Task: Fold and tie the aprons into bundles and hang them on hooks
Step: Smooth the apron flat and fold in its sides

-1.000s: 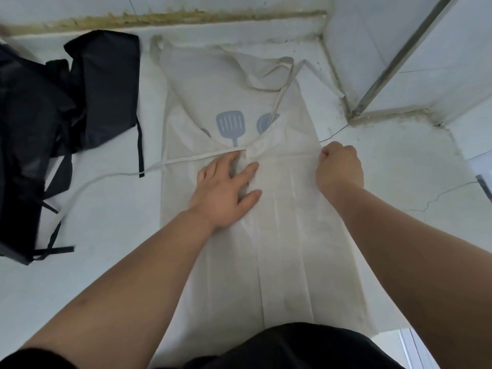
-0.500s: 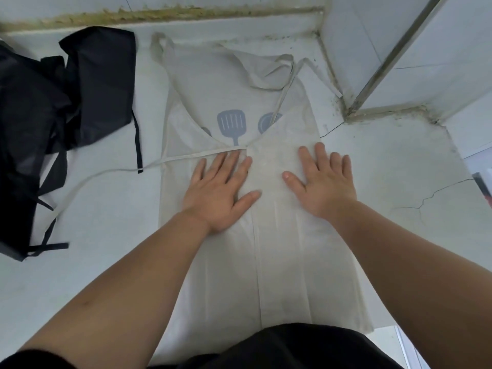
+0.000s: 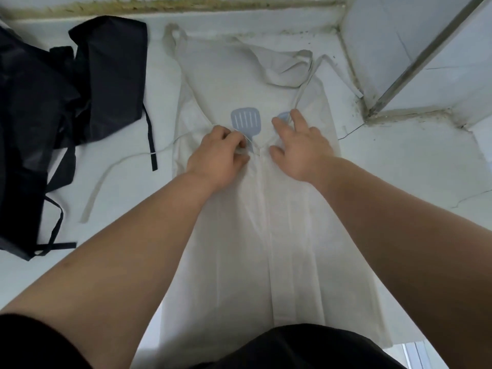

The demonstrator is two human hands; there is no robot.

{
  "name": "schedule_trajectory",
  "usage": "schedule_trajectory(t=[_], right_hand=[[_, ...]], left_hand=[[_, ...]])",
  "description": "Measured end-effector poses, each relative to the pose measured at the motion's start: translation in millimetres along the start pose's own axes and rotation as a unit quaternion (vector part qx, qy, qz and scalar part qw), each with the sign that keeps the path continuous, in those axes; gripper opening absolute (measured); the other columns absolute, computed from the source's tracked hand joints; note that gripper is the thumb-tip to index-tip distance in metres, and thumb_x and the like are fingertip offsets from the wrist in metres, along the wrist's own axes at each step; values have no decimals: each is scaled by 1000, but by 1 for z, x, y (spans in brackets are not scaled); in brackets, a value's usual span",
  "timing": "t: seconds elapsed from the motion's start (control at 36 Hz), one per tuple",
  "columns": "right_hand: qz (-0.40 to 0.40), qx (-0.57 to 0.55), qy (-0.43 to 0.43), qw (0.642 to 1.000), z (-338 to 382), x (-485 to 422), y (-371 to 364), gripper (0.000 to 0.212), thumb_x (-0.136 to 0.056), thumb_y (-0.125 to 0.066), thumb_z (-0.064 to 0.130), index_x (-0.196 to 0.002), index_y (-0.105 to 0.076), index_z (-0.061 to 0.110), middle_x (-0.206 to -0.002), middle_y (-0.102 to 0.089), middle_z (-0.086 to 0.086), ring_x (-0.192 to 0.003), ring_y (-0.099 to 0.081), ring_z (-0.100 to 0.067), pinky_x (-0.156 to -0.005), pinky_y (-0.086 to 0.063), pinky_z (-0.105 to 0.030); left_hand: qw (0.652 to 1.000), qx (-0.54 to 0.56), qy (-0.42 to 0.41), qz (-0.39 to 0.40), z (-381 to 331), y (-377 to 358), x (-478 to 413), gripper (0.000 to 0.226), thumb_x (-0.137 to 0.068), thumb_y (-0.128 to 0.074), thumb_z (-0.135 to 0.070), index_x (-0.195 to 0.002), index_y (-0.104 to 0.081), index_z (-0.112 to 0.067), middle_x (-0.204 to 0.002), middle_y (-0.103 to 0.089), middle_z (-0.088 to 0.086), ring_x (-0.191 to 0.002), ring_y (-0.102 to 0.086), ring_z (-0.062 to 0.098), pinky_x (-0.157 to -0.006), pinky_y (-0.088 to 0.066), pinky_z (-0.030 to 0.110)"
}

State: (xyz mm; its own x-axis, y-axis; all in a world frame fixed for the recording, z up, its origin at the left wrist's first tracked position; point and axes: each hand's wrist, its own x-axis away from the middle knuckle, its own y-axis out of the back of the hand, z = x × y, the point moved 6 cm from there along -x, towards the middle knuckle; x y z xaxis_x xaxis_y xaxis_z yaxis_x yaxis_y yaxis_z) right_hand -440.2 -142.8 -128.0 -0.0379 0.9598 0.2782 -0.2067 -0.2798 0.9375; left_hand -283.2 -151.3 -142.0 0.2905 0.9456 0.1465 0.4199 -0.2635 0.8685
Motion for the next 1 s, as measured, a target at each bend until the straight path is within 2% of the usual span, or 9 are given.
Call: schedule_trajectory(t=[0.14,0.25,0.39,0.5,0.64,0.72,0.81,0.89,1.0], right_hand=[[17,73,-35,997,-23,9,-25,67,-93,-16,64,-150,-4,32,-159,2,-1,-139,-14,-29,-110,-14,-45],[10,97,-48,994,-33,20,-32,72,-91,-9,65,-151,2,27,-159,4,-5,-141,-9,-31,-116,-3,-48],[-5,94,-58,994,-34,25,-33,73,-91,-8,64,-152,0,24,-159,0,-6,-142,-10,-30,-117,-1,-48],[-45,68,-46,996,-30,30,-23,70,-93,-22,61,-150,-14,21,-155,-17,-6,-136,-22,-30,-114,-10,-43],[-60,-37,20,997,-2,16,-3,62,-87,-53,30,-145,-33,21,-152,-25,-7,-135,-28,-29,-109,-21,-37],[-32,-102,22,994,2,4,-1,59,-89,-51,21,-145,-36,18,-157,-18,-7,-138,-29,-29,-111,-25,-35],[-26,-116,26,993,-3,-6,-2,51,-93,-45,14,-144,-39,12,-153,-30,-9,-137,-34,-25,-110,-27,-30],[-74,-158,-33,984,-14,-15,11,42,-98,-38,15,-139,-45,10,-138,-48,-15,-128,-43,-28,-103,-31,-30],[-58,-141,-135,979,-29,-25,16,37,-96,-46,34,-120,-50,6,-112,-60,-17,-96,-54,-31,-74,-38,-33]], left_hand=[[1000,-3,14,-3,2,1,-8,17,-95,-55,-31,-103,-58,-17,-118,-46,4,-104,-52,21,-82,-46,34],[997,-5,48,-55,13,7,-7,18,-97,-50,-29,-100,-55,-12,-122,-44,7,-101,-53,25,-72,-42,33],[995,41,35,-83,4,6,-6,20,-92,-59,-29,-105,-59,-14,-123,-46,3,-104,-54,21,-80,-48,34],[989,24,11,-143,-5,0,4,21,-91,-61,-23,-106,-60,-9,-118,-49,10,-96,-55,26,-71,-47,34],[981,30,-72,-177,-15,-1,14,13,-84,-63,-12,-94,-66,-5,-96,-60,15,-84,-58,37,-66,-50,40],[979,0,-80,-185,-21,5,13,45,-76,-68,-6,-120,-60,-9,-122,-55,14,-106,-51,38,-82,-46,42],[990,-65,-67,-107,-25,5,2,59,-87,-56,-16,-143,-41,-26,-145,-41,-3,-129,-32,26,-96,-27,37],[989,-109,-91,-51,-28,-2,-4,41,-93,-48,-21,-133,-53,-30,-129,-54,-4,-124,-37,25,-93,-24,34],[986,-25,-149,-67,-25,-7,1,36,-87,-45,-23,-112,-70,-16,-102,-63,10,-95,-57,35,-76,-44,38]])
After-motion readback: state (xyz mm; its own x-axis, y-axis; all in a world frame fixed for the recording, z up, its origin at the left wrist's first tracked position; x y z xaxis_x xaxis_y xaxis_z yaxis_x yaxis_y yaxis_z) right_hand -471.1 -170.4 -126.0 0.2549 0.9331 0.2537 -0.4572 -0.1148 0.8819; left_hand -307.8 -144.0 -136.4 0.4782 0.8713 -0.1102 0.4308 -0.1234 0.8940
